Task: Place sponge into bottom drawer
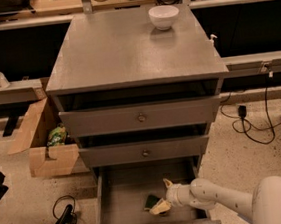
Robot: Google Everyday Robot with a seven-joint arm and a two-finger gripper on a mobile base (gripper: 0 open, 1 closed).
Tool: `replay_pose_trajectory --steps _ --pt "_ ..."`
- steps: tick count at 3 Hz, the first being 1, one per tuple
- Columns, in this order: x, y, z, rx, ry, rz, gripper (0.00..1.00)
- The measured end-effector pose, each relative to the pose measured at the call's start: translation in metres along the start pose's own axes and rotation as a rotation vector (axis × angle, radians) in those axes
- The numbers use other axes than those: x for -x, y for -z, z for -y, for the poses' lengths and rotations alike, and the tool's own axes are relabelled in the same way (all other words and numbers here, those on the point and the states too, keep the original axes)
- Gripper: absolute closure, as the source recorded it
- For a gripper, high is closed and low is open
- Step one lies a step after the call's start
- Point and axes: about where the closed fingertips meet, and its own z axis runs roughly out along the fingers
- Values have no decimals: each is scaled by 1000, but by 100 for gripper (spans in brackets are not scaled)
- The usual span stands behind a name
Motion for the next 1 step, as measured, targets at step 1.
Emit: replay_pose_trajectory --steps 1 --pt "0 0 0 0 0 0 0"
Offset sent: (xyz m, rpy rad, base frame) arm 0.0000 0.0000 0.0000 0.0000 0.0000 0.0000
